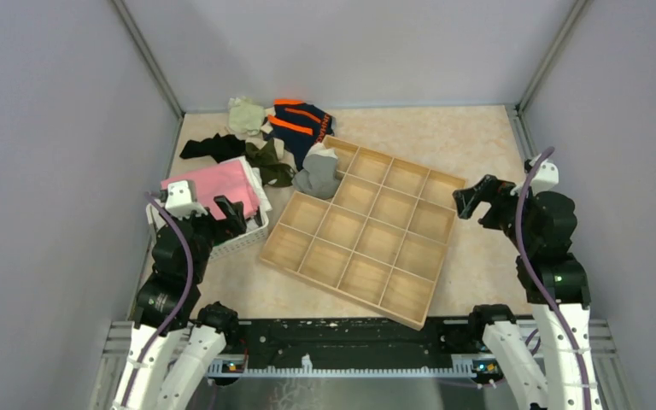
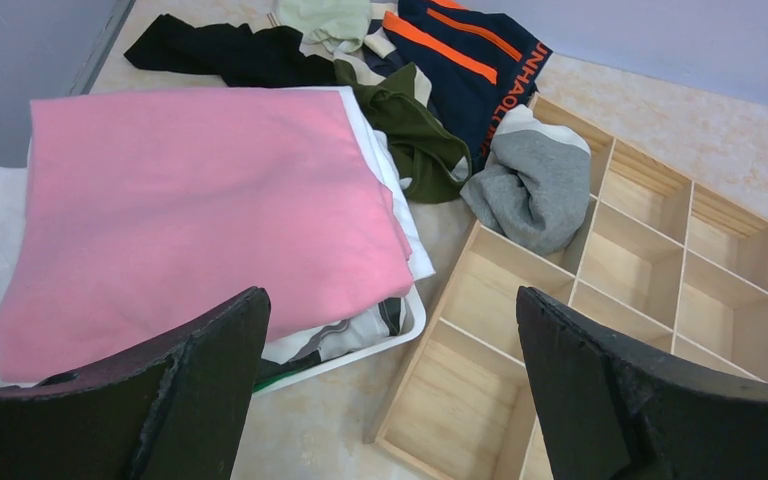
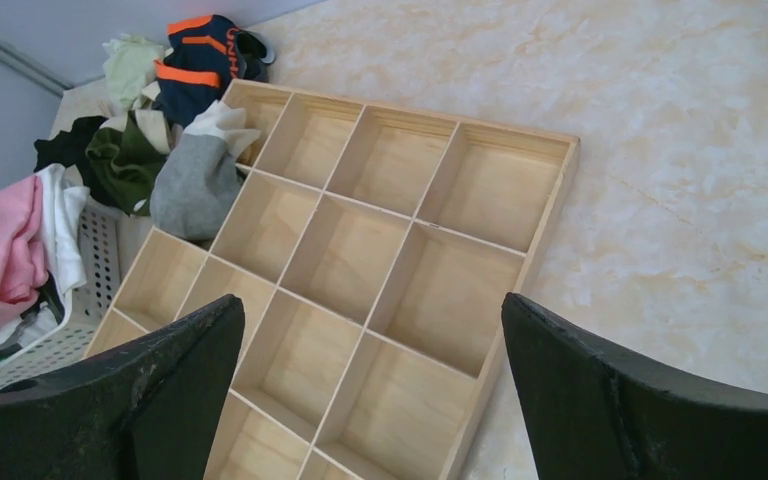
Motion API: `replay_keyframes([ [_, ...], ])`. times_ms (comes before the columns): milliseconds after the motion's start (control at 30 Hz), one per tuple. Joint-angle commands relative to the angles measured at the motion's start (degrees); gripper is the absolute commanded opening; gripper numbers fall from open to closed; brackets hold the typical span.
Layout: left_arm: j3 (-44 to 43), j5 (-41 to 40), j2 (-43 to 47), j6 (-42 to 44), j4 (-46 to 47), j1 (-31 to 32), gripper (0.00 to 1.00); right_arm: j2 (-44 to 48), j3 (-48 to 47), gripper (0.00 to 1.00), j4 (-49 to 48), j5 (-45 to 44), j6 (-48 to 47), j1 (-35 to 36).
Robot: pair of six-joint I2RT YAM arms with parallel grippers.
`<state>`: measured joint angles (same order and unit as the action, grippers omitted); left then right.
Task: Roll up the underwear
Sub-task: Move the storage box to the corner of the board.
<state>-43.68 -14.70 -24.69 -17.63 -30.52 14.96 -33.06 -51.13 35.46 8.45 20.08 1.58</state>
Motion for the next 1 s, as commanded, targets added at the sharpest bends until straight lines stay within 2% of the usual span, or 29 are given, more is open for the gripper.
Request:
replay_keyframes([
  [0,0.4,-1.0,-0.4,0.7,0.9,-0.4,0.99,-0.3,0.4,0.99,-2.5,0.4,2.1,-0.5],
  [267,0.7,-1.9,-0.6,0.2,1.0,-0.5,0.99,-1.3,1.2,0.98,-1.1,-3.6,4.8,-0.6],
  [467,1.5,-1.9,-1.0,-0.2,1.3,-0.5,0.99,-1.9,1.6,0.99,-1.9,2.9,1.8,-0.5],
  [633,2.4,-1.9,-0.1,-0.1,2.1,-0.5,0.99,-7.8,0.9,0.99,-0.8,6.4,1.5,-0.5],
  [700,2.5,-2.0,-0.2,-0.3,2.1,-0.5,0.99,-9.7,2.1,0.94,-2.4,7.8,3.4,0.3],
  [767,2.5,-1.7,-0.5,-0.3,2.2,-0.5,0.99,-11.7,3.1,0.92,-4.1,4.7,5.6,5.4],
  [900,2.4,-1.6,-1.2,-0.5,1.9,-0.5,0.99,-17.0,3.5,0.92,-6.0,-11.6,10.3,25.1],
  [967,2.4,-1.5,-1.5,-0.6,1.9,-0.5,0.99,-21.0,4.2,0.91,-8.4,-15.1,13.5,32.6],
])
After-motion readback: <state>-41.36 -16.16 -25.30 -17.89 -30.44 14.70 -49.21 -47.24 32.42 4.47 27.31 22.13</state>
